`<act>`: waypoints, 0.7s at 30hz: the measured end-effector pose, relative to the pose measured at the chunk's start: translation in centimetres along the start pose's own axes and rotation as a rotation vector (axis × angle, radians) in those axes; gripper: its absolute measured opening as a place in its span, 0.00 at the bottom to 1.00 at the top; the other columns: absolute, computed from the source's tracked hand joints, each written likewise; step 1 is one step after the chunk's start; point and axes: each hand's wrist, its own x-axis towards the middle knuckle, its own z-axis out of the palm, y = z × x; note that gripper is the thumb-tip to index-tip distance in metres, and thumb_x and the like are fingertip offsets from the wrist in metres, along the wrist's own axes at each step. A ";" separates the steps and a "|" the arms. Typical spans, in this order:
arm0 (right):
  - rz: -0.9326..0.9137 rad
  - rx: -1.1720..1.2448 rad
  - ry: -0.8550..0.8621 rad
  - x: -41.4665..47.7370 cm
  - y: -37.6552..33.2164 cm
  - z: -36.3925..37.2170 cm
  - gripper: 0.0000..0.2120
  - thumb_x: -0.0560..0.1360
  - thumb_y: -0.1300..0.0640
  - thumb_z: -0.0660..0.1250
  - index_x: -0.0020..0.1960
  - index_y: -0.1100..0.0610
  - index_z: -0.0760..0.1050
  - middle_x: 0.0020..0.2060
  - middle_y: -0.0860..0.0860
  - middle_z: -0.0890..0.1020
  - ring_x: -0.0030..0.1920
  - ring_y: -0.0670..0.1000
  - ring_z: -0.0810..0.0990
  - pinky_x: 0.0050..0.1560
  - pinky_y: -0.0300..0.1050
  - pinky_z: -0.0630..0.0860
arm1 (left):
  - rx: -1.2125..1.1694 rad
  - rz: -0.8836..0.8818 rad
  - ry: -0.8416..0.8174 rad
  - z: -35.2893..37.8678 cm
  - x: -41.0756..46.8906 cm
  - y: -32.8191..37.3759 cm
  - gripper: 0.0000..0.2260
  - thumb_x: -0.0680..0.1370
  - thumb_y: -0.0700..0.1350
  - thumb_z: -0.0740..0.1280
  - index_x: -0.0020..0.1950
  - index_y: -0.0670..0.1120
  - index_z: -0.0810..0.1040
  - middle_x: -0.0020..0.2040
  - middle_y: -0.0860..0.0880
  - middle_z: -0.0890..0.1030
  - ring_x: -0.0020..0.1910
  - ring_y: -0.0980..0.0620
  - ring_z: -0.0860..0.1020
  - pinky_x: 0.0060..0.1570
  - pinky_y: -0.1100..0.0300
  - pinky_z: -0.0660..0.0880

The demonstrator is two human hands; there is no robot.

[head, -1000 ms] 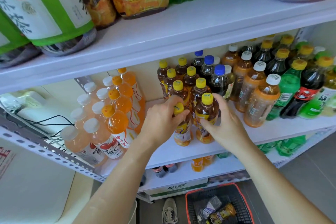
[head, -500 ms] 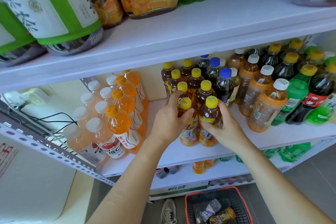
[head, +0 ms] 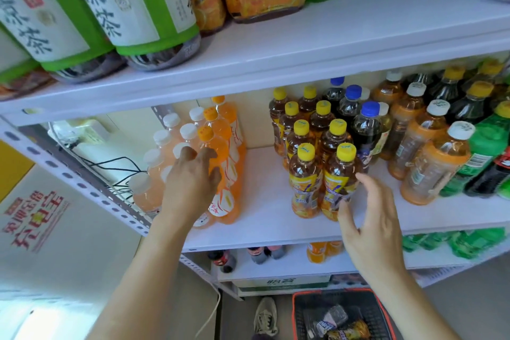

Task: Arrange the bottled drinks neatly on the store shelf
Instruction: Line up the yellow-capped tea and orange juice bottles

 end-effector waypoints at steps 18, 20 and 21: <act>1.101 1.348 -1.127 -4.3 -1.7 -3.2 0.37 0.66 0.34 0.74 0.64 0.60 0.78 0.51 0.67 0.82 0.42 0.61 0.83 0.40 0.49 0.82 | -1.416 -0.413 -0.056 -4.5 -3.7 6.9 0.12 0.71 0.53 0.71 0.28 0.52 0.79 0.34 0.46 0.78 0.34 0.48 0.76 0.39 0.52 0.76; 1.049 1.381 -1.116 -4.3 -2.4 -3.7 0.37 0.65 0.33 0.74 0.64 0.58 0.78 0.47 0.66 0.82 0.38 0.59 0.82 0.36 0.47 0.80 | -1.573 -0.503 -0.104 -4.4 -3.6 6.9 0.08 0.69 0.55 0.73 0.32 0.54 0.84 0.43 0.42 0.82 0.44 0.41 0.81 0.51 0.44 0.78; 1.057 1.397 -1.091 -4.4 -2.7 -3.9 0.38 0.64 0.33 0.75 0.63 0.58 0.79 0.46 0.66 0.82 0.36 0.58 0.82 0.33 0.46 0.80 | -1.639 -0.532 -0.136 -4.3 -3.7 6.8 0.08 0.68 0.57 0.74 0.35 0.53 0.85 0.45 0.41 0.82 0.45 0.41 0.81 0.50 0.47 0.79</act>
